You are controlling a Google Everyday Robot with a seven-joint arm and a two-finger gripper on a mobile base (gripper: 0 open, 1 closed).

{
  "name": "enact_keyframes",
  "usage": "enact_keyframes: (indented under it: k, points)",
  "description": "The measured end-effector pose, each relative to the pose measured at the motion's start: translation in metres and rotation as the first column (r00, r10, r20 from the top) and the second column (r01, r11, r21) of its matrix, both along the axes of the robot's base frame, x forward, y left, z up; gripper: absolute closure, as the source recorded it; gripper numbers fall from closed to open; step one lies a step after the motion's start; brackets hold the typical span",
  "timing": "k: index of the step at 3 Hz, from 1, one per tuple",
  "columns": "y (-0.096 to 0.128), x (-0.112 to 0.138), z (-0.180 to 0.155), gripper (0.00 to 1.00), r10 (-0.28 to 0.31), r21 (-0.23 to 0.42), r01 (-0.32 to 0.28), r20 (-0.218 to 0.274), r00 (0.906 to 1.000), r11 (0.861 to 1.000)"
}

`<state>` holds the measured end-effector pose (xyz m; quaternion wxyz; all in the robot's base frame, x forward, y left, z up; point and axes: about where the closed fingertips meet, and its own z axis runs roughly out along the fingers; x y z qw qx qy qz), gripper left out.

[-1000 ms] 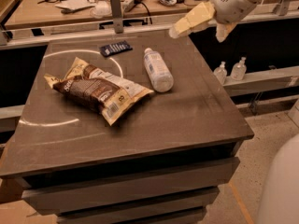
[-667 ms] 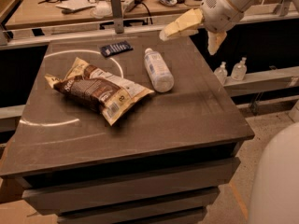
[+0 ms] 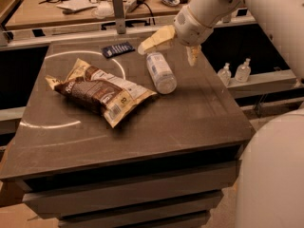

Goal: Place blue plastic bottle upright

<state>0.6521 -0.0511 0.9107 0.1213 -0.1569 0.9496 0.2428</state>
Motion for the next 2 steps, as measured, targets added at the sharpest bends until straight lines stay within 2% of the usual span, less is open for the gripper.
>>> enact_keyframes:
  k: [1, 2]
  points:
    - [0.021, 0.026, -0.015, 0.00, 0.029, -0.061, -0.026, 0.042, 0.9987, 0.998]
    - [0.028, 0.051, -0.025, 0.00, -0.001, -0.107, 0.009, 0.070, 0.9975, 0.994]
